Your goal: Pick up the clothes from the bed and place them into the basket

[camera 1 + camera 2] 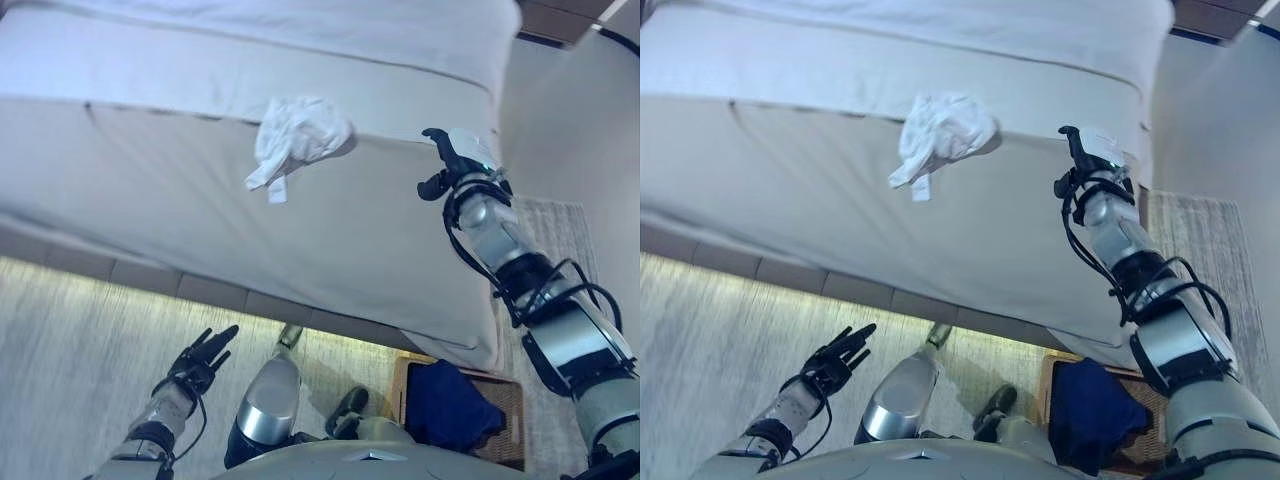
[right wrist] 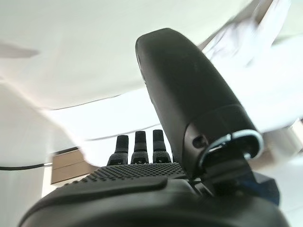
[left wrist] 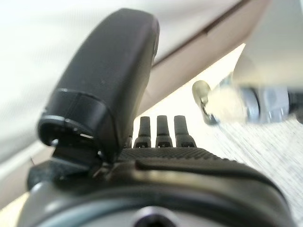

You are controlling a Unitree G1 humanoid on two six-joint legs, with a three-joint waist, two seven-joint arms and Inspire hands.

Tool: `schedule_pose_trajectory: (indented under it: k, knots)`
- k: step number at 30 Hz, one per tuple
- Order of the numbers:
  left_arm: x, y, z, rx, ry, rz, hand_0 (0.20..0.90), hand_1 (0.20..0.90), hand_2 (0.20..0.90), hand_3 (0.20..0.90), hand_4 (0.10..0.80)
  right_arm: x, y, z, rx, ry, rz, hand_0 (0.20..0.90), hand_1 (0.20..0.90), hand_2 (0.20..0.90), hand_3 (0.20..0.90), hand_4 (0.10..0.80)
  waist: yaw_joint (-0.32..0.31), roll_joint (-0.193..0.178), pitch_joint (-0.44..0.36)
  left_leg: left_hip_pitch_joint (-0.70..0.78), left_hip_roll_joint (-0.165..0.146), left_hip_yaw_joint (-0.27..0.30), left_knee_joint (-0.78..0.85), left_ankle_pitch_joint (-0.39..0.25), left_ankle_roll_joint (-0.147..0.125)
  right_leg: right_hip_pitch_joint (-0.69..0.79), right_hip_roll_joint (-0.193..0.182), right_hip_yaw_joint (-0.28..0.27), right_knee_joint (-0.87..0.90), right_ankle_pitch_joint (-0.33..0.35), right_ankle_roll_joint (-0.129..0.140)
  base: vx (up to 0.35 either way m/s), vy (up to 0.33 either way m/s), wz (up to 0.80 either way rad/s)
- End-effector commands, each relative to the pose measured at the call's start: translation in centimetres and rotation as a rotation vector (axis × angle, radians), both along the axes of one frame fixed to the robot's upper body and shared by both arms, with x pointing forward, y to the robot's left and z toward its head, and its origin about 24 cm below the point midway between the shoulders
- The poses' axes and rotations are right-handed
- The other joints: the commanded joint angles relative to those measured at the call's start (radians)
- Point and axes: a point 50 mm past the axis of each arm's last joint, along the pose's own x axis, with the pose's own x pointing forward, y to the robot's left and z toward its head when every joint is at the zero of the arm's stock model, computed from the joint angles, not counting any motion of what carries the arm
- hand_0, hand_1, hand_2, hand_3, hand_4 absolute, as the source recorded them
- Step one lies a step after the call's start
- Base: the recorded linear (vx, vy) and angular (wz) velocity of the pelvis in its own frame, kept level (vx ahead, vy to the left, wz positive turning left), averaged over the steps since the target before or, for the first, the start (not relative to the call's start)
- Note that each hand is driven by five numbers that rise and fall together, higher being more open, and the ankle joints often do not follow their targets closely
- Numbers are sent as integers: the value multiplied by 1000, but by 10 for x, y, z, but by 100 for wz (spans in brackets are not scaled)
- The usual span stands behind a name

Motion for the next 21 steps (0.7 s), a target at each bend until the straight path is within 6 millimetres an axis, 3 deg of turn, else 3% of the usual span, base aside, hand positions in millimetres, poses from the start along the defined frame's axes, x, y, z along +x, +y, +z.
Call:
schedule_pose_trajectory:
  k: [1, 6, 11, 21]
  knots:
    - [16, 3, 13, 1, -92, -46, 900, 900, 900, 900, 800, 14, 2, 89, -130, -271, -91, 900, 900, 900, 900, 800, 73, -20, 75, -42, -64, 57, 90, -150, 127, -81, -53, 40, 120, 79, -17, -70, 22, 38]
    - [29, -1, 22, -22, -164, -69, 900, 900, 900, 900, 800, 19, -11, 107, -122, -239, -208, 900, 900, 900, 900, 800, 127, -9, 129, -131, -72, 32, 108, -129, 124, -155, -73, -16, 180, 80, -4, -68, 63, 27]
    - [30, -11, 22, -89, -228, -91, 900, 900, 900, 900, 800, 18, -20, 117, -145, -250, -281, 900, 900, 900, 900, 800, 144, 4, 130, -241, -75, 9, 130, -103, 125, -264, -88, -59, 255, 68, 6, -61, 107, 26]
    - [31, -36, 23, -225, -337, -137, 900, 900, 900, 900, 800, 10, 1, 165, -115, -625, -323, 900, 900, 900, 900, 800, 159, 40, 130, -433, -87, -35, 167, -64, 122, -476, -96, -121, 374, 24, 13, -63, 55, 6]
